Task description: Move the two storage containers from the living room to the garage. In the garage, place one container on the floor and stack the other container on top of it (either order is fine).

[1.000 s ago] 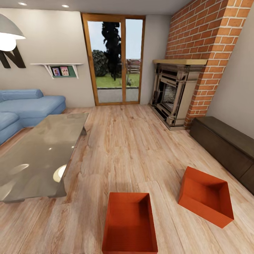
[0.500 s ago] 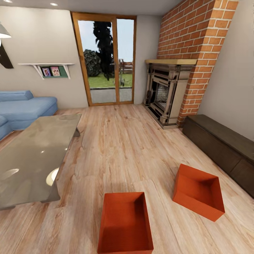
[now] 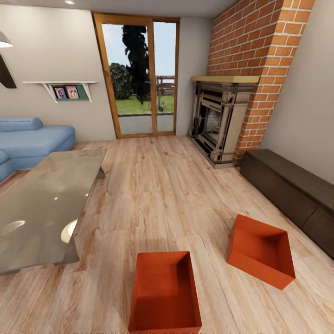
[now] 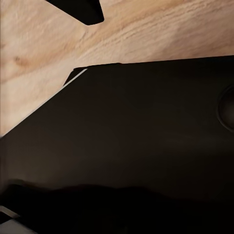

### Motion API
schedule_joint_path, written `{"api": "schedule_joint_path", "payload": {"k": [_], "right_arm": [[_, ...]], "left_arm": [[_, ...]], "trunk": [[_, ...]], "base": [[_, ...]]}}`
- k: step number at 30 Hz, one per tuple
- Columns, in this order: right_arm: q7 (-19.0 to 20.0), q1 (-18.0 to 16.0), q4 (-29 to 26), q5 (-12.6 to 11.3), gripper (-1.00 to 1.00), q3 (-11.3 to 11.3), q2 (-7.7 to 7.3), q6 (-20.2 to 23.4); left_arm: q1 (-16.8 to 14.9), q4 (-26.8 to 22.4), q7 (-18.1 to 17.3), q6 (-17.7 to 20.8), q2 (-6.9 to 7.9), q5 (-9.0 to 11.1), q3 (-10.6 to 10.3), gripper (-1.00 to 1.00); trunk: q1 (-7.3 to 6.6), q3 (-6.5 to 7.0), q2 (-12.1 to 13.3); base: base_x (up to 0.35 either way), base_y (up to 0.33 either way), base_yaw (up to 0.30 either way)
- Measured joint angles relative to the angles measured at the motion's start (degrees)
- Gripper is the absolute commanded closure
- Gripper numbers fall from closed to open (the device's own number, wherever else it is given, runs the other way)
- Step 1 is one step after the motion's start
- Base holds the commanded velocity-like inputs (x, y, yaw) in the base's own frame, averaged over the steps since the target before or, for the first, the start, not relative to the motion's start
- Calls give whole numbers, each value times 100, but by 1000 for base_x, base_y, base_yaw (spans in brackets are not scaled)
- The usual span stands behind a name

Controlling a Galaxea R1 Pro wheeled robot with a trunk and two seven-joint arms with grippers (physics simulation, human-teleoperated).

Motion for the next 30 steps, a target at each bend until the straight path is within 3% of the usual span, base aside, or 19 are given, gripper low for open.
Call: {"api": "schedule_joint_path", "payload": {"k": [30], "right_arm": [[3, 0, 1, 0, -100, -4, -17, 54]], "left_arm": [[0, -1, -2, 0, 0, 0, 0, -100]], "trunk": [[0, -278, 0]], "base": [[0, 0, 0]]}}
